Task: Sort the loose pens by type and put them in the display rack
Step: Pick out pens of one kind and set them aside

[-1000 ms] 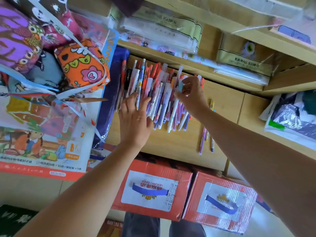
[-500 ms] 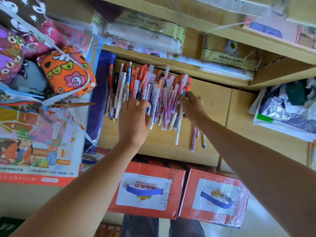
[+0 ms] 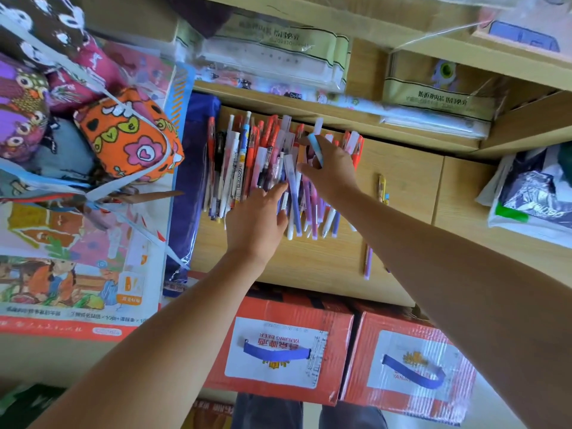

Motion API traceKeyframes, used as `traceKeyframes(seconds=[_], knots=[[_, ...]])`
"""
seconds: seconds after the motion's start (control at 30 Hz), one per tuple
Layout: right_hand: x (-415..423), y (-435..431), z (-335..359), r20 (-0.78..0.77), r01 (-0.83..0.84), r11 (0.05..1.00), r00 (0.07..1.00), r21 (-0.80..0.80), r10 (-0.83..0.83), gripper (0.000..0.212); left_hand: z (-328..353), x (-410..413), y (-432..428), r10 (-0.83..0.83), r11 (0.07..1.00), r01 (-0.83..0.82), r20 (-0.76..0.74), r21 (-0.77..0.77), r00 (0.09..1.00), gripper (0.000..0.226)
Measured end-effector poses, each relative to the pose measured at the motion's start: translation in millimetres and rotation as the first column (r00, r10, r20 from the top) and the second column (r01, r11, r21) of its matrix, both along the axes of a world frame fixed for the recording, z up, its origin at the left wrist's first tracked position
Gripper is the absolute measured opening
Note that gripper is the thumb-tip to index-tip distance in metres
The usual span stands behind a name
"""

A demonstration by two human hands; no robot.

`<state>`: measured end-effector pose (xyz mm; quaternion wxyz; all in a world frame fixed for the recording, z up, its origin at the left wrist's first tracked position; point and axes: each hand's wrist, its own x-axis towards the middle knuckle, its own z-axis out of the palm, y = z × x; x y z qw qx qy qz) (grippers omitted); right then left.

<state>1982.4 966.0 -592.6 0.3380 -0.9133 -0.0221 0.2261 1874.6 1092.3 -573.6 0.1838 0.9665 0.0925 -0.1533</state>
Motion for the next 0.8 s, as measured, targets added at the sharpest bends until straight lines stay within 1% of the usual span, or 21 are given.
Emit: traceKeyframes(seconds=[0.1, 0.17, 0.23, 0.3, 0.33, 0.43, 0.5, 0.57, 0.63, 0.7, 0.77, 0.8], knots=[[-2.1, 0.7, 3.5, 0.036, -0.066, 0.998, 0.997, -0.022, 0.067, 0.046, 0.0, -0.1, 0.3, -0.003, 1.0, 0.003, -0.009, 0.008, 1.0, 0.051], [-1.6, 1.1, 6.8, 0.008, -0.045, 0.999, 0.999, 0.006, 0.045, 0.042, 0.7, -0.8, 0.2, -0.006, 1.0, 0.006, -0.006, 0.003, 1.0, 0.051], [-0.6, -2.2, 11.0, -0.051, 0.046, 0.993, 0.998, 0.107, -0.041, 0.032, 1.1, -2.2, 0.5, 0.001, 1.0, -0.001, 0.002, -0.007, 1.0, 0.051], [-0.1, -9.6, 15.8, -0.105, 0.172, 0.96, 0.983, 0.222, -0.152, 0.019, 1.6, -3.8, 0.4, 0.017, 0.999, -0.017, 0.009, -0.029, 1.0, 0.05], [0.1, -14.3, 18.5, -0.112, 0.217, 0.943, 0.975, 0.254, -0.194, 0.016, 2.0, -4.3, -0.2, 0.029, 0.999, -0.028, 0.01, -0.046, 1.0, 0.05], [0.5, -27.9, 29.7, -0.097, 0.33, 0.893, 0.944, 0.307, -0.316, 0.014, 3.5, -5.1, -3.3, 0.05, 0.995, -0.048, 0.015, -0.091, 0.999, 0.048], [0.7, -38.4, 35.2, -0.112, 0.446, 0.821, 0.893, 0.356, -0.437, 0.011, 6.3, -4.1, -6.5, 0.068, 0.993, -0.065, 0.018, -0.101, 0.998, 0.045], [-3.5, -49.2, 41.0, -0.153, 0.526, 0.756, 0.846, 0.39, -0.51, 0.012, 10.8, -2.3, -11.2, 0.066, 0.992, -0.062, 0.032, -0.112, 0.997, 0.042], [-12.4, -59.9, 43.2, -0.184, 0.556, 0.732, 0.828, 0.393, -0.53, 0.012, 17.2, -0.8, -19.8, 0.038, 0.98, -0.022, 0.078, -0.197, 0.996, 0.038], [-24.6, -70.1, 43.6, -0.218, 0.569, 0.724, 0.821, 0.39, -0.528, 0.012, 23.1, -0.5, -34.7, -0.022, 0.937, 0.049, 0.081, -0.345, 0.996, 0.038], [-37.3, -79.4, 46.0, -0.277, 0.58, 0.719, 0.815, 0.383, -0.509, 0.014, 28.4, -1.4, -53.9, -0.074, 0.88, 0.069, 0.006, -0.47, 0.997, 0.035], [-43.0, -84.8, 46.4, -0.313, 0.583, 0.714, 0.812, 0.388, -0.492, 0.016, 29.7, -3.5, -63.8, -0.105, 0.865, 0.072, -0.039, -0.497, 0.994, 0.029]])
